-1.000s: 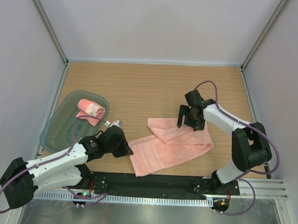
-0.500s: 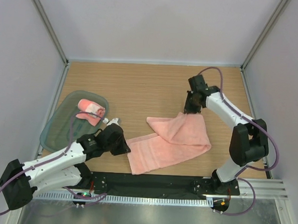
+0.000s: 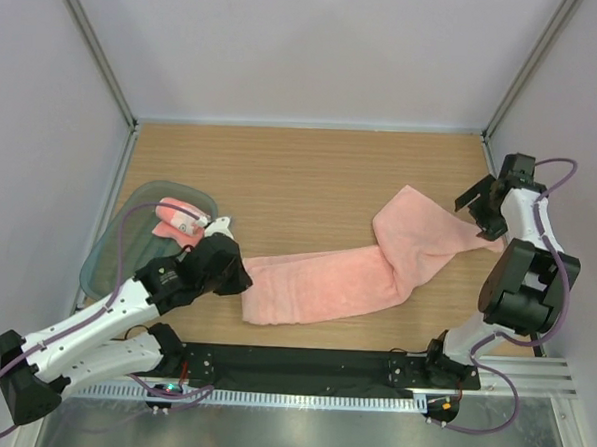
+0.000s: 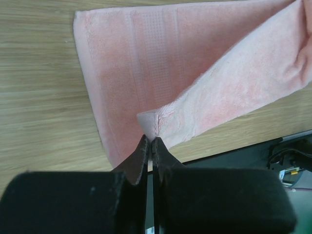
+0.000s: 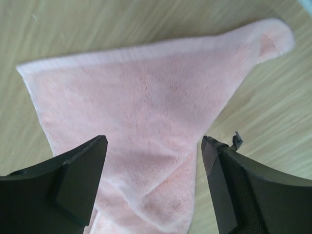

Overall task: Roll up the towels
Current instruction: Flatten the towel

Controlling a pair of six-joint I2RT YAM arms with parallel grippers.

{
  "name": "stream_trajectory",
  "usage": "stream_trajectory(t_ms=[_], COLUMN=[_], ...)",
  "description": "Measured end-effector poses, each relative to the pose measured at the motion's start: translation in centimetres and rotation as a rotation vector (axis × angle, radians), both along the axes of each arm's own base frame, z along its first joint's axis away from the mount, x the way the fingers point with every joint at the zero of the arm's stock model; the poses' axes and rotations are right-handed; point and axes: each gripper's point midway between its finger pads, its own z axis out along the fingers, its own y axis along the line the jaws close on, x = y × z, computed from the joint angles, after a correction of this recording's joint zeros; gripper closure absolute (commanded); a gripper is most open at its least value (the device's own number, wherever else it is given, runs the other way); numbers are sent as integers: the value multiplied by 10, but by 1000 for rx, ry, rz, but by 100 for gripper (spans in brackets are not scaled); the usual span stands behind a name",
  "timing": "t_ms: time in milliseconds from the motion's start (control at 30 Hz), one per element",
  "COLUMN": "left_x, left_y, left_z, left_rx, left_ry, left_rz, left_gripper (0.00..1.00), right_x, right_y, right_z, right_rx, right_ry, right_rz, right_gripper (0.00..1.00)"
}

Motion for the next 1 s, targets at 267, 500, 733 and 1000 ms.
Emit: stream_trajectory(t_ms=[267, 500, 733, 1000], left_x=[-5, -12, -9, -12], left_y=[10, 17, 14, 13], left_z=[-7, -28, -32, -50], left_rx=[40, 79, 79, 93], left_ry=[10, 46, 51, 80], left_rz=[1, 1, -2, -11], left_gripper=[100, 100, 100, 100], right_x=[5, 102, 134, 152], right_y=[41, 106, 135, 122], right_z=[-3, 19, -68, -81], right_rx=[9, -34, -86, -176], right_ry=[17, -75, 115, 181], right_rz=[128, 390, 478, 484], right_gripper=[14, 14, 16, 21])
